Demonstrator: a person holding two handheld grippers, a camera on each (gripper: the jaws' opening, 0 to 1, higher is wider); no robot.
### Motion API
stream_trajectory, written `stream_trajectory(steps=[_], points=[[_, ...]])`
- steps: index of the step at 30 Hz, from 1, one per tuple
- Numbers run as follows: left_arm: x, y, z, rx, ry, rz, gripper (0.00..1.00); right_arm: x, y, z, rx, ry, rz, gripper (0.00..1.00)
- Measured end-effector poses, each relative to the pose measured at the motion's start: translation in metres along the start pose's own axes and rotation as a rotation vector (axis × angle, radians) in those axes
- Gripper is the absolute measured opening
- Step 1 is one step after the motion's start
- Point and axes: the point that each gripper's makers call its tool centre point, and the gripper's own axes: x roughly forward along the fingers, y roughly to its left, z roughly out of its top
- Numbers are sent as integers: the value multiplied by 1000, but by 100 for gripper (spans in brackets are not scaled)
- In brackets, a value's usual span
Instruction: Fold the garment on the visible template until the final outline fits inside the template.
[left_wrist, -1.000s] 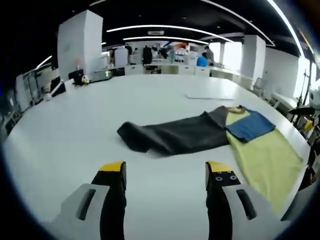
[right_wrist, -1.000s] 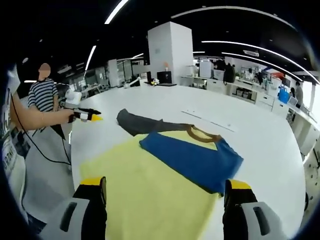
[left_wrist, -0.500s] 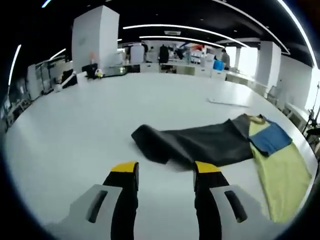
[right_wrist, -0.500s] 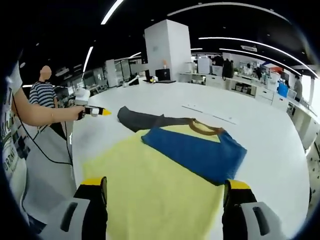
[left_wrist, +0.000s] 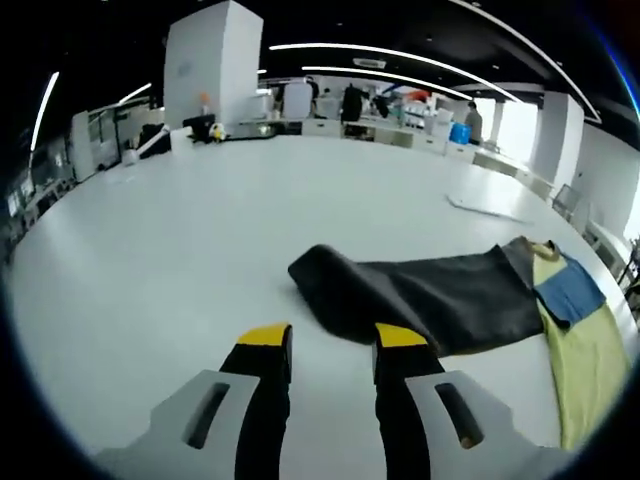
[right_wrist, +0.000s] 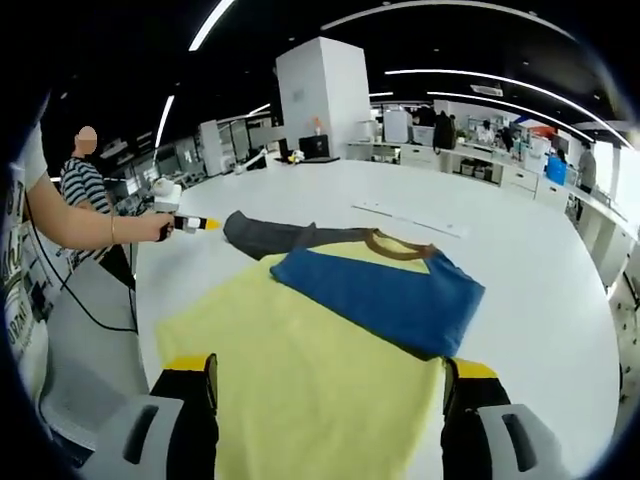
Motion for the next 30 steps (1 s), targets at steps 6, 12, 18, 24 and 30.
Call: stream_trajectory(steps=[6, 12, 18, 24, 30], points=[[11, -8, -3, 4, 14, 0, 25, 4, 1, 1, -21, -4, 11, 94], [19, -14, -11, -2, 51, -19, 17, 7, 2, 4, -26, -6, 7, 94], [24, -14, -11, -24, 45, -30, 9, 6, -2, 0, -36, 8, -4, 94], [25, -17, -8, -82, 22, -57, 0, 3, -4, 0, -33, 8, -17, 93], [15, -19, -5, -45, 25, -63, 0, 1, -1, 2, -38, 4, -18, 93]])
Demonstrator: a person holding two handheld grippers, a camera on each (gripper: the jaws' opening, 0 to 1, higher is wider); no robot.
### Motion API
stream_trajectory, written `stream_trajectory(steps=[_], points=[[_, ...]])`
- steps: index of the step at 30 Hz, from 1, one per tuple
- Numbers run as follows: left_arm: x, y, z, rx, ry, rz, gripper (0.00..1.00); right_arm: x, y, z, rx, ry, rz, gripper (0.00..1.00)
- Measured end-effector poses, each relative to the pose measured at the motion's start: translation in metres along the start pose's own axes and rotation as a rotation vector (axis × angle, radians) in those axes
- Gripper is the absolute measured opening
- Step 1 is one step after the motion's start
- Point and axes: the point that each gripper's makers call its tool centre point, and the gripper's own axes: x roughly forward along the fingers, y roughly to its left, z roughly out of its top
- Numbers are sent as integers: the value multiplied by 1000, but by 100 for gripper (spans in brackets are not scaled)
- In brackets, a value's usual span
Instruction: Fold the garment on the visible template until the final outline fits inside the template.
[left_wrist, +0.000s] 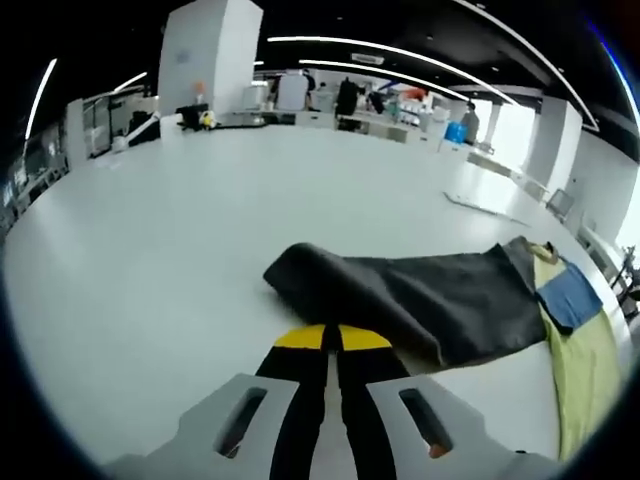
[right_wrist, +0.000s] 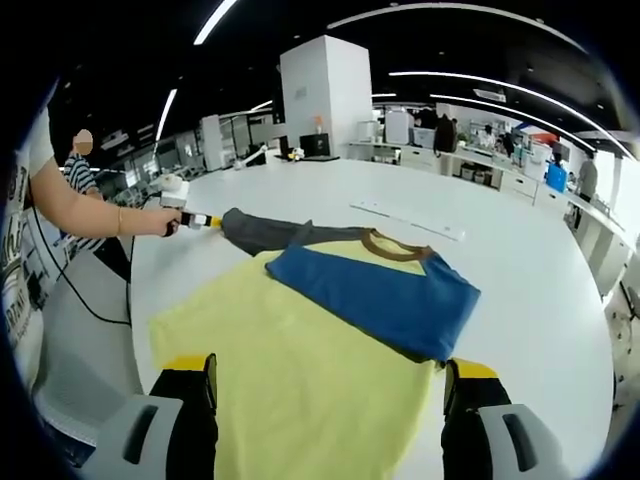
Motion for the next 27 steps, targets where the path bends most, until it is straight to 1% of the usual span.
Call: stream_trajectory(steps=[1, 3, 4, 5, 6, 8, 14, 17, 20, 24, 27], points=[[-3, 0, 2, -10, -10, -7, 0, 0, 1, 1, 1, -4, 2, 93], [-8, 2, 5, 1, -8, 7, 0, 0, 2, 2, 2, -9, 3, 93], [-10, 4, 4, 7, 0, 14, 0, 0, 3, 3, 1, -11, 5, 93], [-13, 7, 1, 6, 28, 27, 0, 0, 2, 4, 0, -14, 7, 93], [-14, 7, 1, 0, 36, 22, 0, -1, 3, 4, -1, -14, 8, 93], [-18, 7, 2, -8, 34, 6, 0, -1, 2, 5, -8, -15, 8, 93], [-29, 17, 3, 34, 35, 27, 0, -3, 4, 6, -11, -19, 8, 93], [-31, 27, 7, 60, 25, 58, 0, -5, 4, 6, -9, -23, 7, 93], [-32, 34, 6, 85, 41, 82, 0, -7, 4, 7, -10, -24, 2, 93], [-32, 41, 7, 79, 42, 96, 0, -8, -1, 6, -6, -22, -8, 93], [-30, 44, 5, 96, 46, 104, 0, -9, -3, 5, -4, -22, -13, 93]])
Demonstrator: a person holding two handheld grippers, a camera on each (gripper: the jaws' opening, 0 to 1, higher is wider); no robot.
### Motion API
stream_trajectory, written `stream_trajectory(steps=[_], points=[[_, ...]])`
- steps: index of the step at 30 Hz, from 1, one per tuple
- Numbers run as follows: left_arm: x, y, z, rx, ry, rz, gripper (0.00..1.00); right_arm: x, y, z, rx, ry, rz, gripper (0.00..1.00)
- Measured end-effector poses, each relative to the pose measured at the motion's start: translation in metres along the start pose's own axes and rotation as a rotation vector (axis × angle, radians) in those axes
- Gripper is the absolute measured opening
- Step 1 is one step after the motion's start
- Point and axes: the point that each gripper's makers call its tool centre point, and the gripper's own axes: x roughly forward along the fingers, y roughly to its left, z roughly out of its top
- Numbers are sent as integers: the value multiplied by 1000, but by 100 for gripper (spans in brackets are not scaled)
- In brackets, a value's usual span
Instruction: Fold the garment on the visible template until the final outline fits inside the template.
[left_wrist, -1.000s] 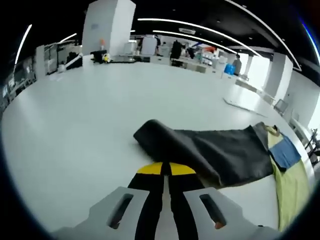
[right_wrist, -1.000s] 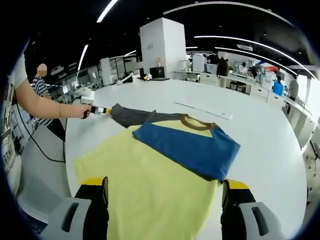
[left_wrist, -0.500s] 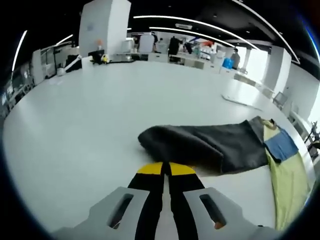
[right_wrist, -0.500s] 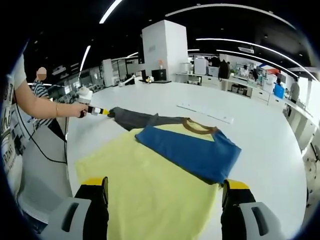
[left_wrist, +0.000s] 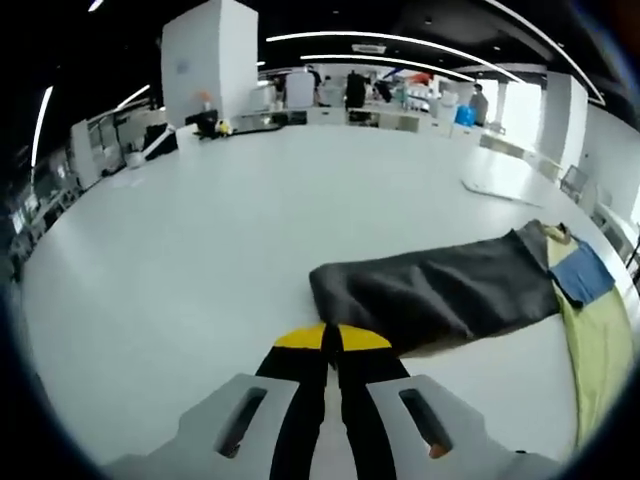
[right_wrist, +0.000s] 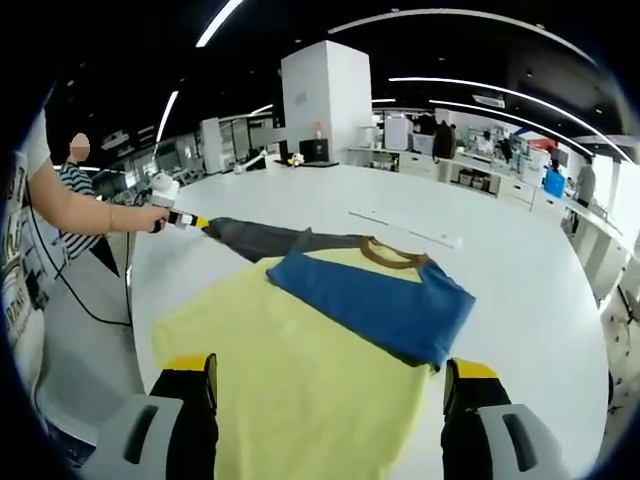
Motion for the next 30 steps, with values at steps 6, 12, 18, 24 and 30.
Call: stream_trajectory(steps=[6, 12, 18, 24, 30], points=[[2, 11, -3, -5, 10, 28, 0, -2, -1, -2, 0, 7, -4, 93], [-1, 19, -8, -33, 22, 48, 0, -4, -4, -3, 3, 6, -13, 93], [-5, 18, -15, -4, 59, 63, 0, -4, -4, -4, -3, 14, -15, 93], [-10, 18, -19, 16, 79, 79, 0, -5, -3, -4, -11, 15, -18, 93], [-13, 18, -24, 6, 94, 78, 0, -6, -2, -4, -14, 13, -18, 93]])
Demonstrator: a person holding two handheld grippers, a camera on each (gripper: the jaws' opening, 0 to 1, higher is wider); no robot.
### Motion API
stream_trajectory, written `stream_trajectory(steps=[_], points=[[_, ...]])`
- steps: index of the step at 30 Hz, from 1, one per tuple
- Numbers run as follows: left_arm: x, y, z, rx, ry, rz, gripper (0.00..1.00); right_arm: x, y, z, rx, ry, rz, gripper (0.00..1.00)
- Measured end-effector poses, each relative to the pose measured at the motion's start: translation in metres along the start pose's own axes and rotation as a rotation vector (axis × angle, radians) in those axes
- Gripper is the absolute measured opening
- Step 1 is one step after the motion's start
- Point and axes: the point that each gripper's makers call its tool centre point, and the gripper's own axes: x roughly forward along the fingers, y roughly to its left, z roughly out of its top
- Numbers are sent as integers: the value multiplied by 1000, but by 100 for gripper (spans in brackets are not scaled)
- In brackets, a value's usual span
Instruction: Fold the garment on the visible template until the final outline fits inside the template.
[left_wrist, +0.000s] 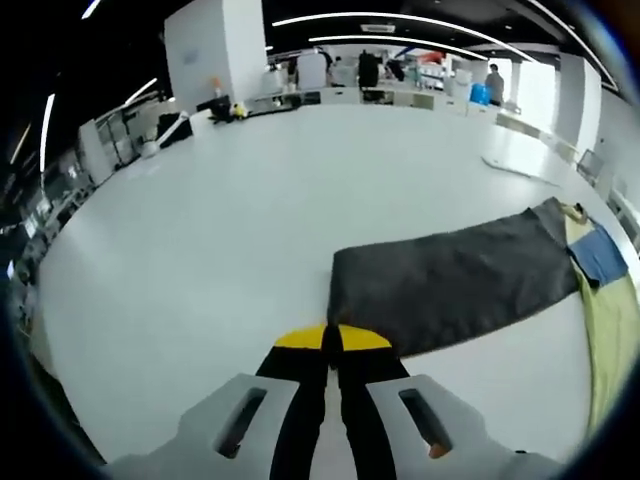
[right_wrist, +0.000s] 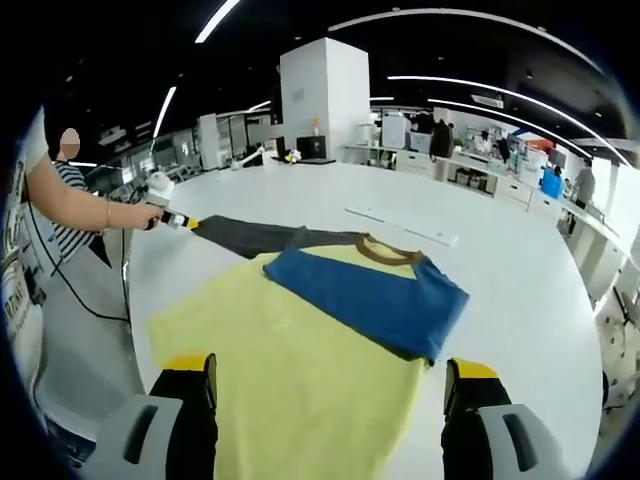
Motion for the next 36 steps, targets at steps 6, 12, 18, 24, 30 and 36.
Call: stream_trajectory(steps=[6, 12, 18, 24, 30, 36], points=[[-3, 8, 1, -85, -47, 19, 18, -1, 1, 0, 0, 0, -1, 93], [-7, 8, -1, -98, -48, 3, 22, 0, 1, -1, -3, 5, -4, 93], [-4, 1, -8, -106, -27, -15, 21, 0, 3, -1, -7, 7, -2, 93], [-2, -2, -11, -100, -10, -9, 17, -2, 3, 0, -9, -1, 1, 94], [-1, -3, -17, -104, 10, -8, 14, -4, 5, -1, -2, -8, 6, 95], [-1, -5, -18, -127, 14, -17, 10, -6, 6, -3, -1, -4, 4, 96]])
